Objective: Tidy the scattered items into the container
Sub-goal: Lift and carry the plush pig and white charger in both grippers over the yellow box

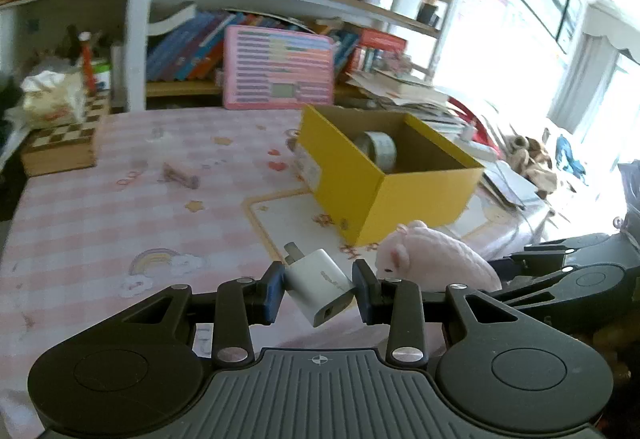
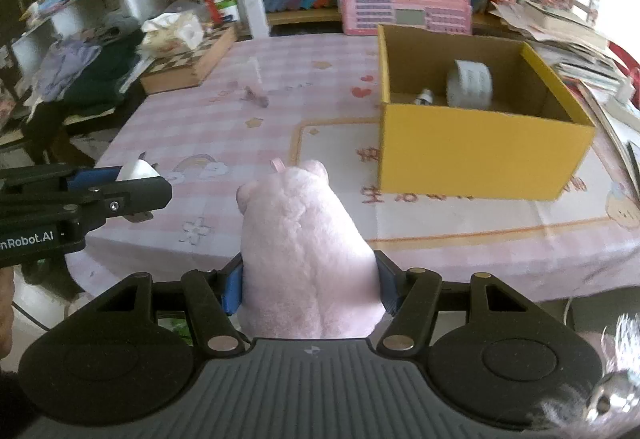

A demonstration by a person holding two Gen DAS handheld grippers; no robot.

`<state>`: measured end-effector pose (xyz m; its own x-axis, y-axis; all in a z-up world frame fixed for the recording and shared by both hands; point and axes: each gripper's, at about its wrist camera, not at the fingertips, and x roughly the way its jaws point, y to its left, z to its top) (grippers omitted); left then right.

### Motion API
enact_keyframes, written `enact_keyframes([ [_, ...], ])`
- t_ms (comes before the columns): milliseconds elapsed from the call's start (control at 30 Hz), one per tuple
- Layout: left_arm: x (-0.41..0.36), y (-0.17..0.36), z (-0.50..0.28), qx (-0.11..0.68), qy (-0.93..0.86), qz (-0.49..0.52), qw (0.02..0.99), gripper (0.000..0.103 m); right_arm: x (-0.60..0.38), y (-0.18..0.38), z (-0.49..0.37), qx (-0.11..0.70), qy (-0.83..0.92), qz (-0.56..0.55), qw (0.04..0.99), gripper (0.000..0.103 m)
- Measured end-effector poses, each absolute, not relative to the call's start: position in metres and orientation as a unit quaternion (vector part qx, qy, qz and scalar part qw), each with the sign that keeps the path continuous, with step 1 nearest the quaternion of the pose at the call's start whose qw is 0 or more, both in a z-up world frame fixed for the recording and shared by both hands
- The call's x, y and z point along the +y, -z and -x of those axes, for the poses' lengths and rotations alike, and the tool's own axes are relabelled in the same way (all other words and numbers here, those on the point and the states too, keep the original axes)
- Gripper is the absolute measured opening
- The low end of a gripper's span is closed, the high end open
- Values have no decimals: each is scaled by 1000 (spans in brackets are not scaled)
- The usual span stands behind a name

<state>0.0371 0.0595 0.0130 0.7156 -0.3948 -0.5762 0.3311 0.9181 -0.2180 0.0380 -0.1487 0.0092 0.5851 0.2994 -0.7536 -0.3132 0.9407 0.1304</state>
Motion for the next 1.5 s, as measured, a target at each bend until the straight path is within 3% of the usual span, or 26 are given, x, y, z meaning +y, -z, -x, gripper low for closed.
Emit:
enact_keyframes([
  [867, -38, -12, -81, 333, 267, 11, 905, 35, -244, -4, -52, 436, -108, -34, 893, 60],
  [1500, -108, -48, -163, 258, 252, -21, 932, 35, -322, -68, -155, 318, -122, -26, 940, 60],
])
